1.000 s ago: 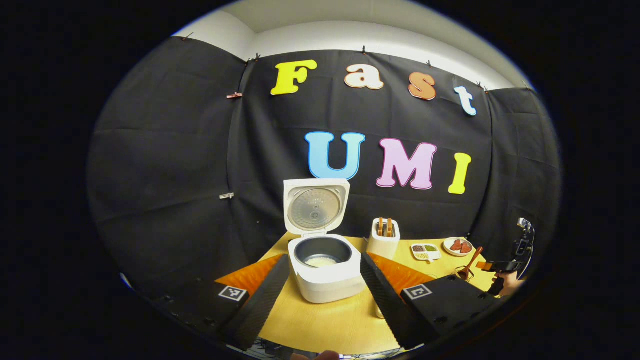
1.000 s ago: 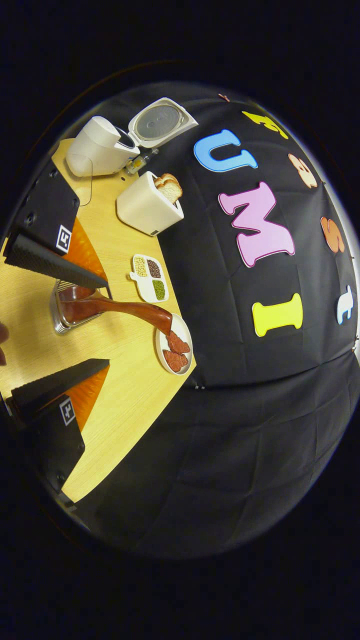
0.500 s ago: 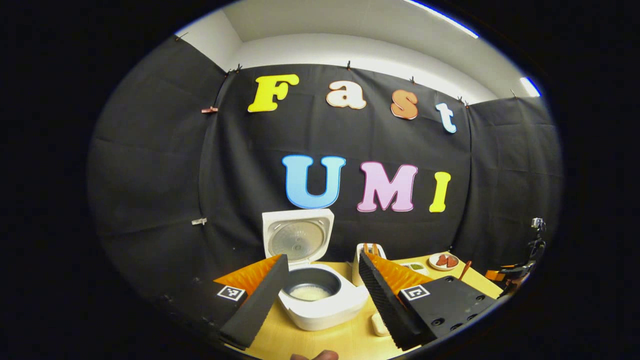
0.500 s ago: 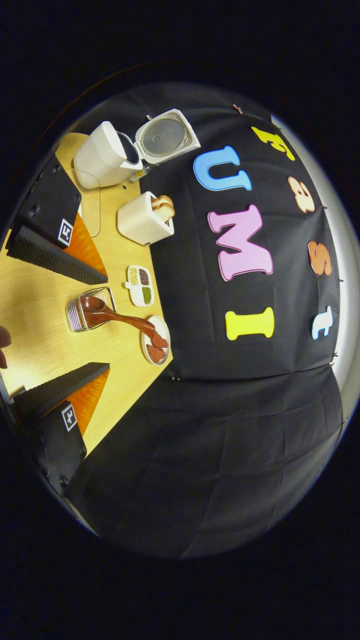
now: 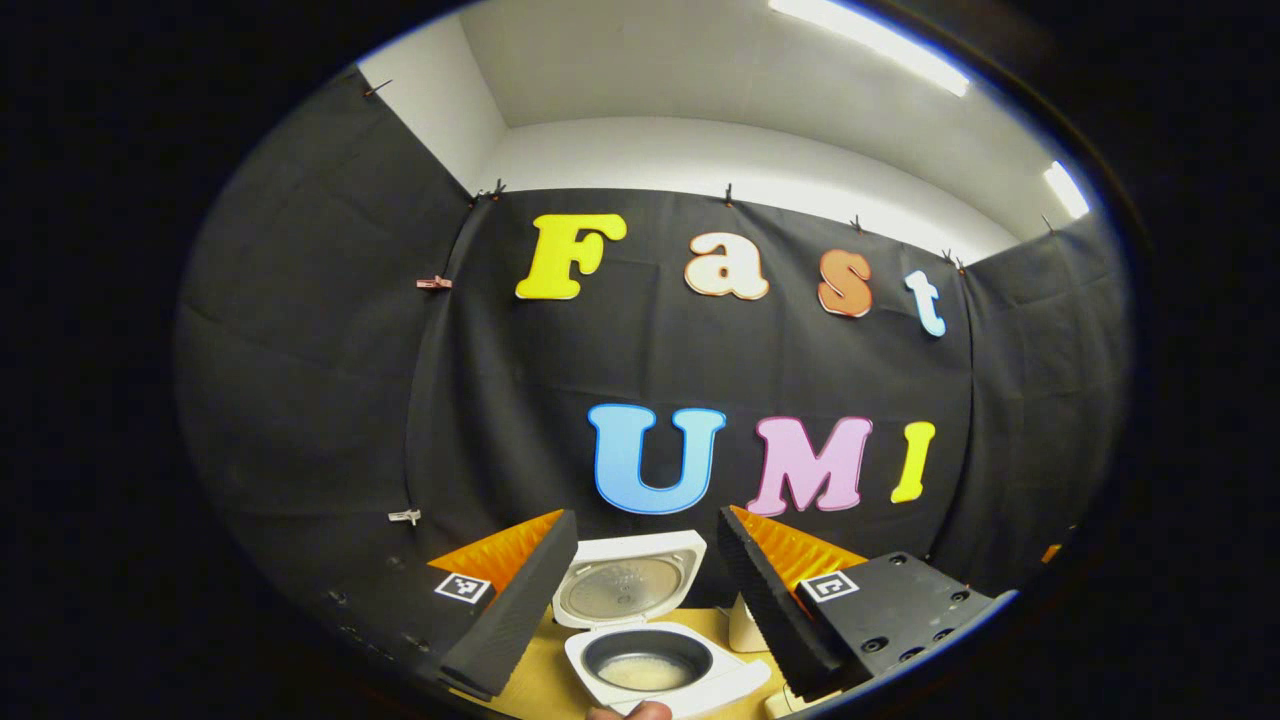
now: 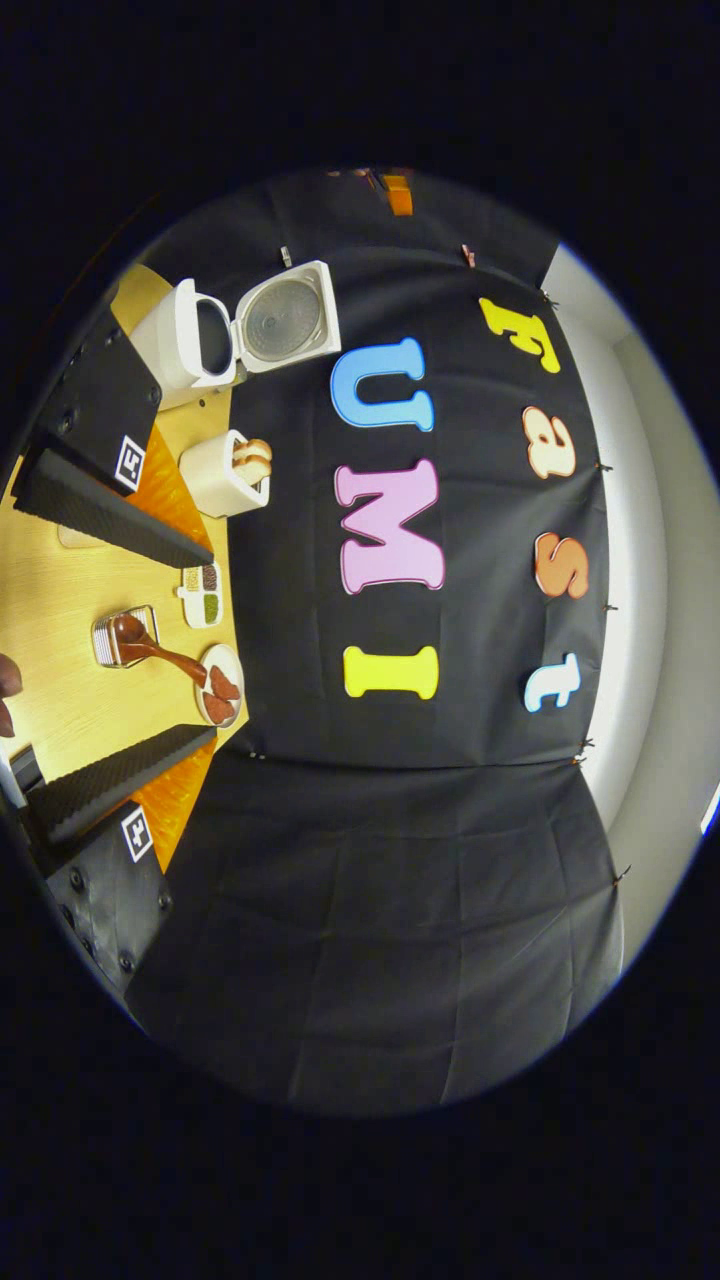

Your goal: Close the left gripper, press the button to open the rice cooker; take a wooden spoon from the chopstick holder with the right hand, scoop a spoonful of rice and pour it into the rice cooker, then put the wooden spoon back into the chopstick holder.

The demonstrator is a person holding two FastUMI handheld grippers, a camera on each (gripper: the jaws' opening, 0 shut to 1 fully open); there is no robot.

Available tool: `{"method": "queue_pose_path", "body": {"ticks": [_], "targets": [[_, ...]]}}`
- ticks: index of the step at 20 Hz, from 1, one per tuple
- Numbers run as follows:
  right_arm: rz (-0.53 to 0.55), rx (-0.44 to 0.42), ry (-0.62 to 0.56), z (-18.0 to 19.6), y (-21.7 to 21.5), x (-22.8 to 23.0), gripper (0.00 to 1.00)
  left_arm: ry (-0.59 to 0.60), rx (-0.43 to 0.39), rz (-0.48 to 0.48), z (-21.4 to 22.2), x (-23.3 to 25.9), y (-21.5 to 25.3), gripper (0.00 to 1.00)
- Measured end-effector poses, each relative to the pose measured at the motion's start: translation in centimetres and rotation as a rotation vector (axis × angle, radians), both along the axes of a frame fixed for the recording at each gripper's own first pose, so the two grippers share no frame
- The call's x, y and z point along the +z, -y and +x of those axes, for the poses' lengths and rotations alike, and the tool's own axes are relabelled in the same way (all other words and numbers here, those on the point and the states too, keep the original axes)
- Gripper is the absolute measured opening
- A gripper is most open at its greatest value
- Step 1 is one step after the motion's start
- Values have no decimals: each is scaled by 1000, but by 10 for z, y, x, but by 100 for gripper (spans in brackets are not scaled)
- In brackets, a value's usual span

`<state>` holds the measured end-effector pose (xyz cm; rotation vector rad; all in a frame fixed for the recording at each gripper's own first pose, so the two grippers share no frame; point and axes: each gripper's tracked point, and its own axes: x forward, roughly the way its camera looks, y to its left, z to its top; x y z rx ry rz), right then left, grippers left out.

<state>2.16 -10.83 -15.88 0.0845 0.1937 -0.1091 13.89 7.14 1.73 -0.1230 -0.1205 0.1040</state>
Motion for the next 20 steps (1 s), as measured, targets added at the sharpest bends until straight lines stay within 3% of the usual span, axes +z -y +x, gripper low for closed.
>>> {"method": "queue_pose_path", "body": {"ticks": [4,11,16,20], "targets": [[-26,49,47,-4,-25,27,98,46,0,-52,56,13,-17,95],[-70,46,42,-12,-30,29,99,-98,29,4,180,-52,-36,95],[-45,-29,67,2,-29,39,99,-223,9,69,252,-111,-44,95],[-27,-11,42,6,-33,28,99,-291,21,172,284,-134,-44,95]]}}
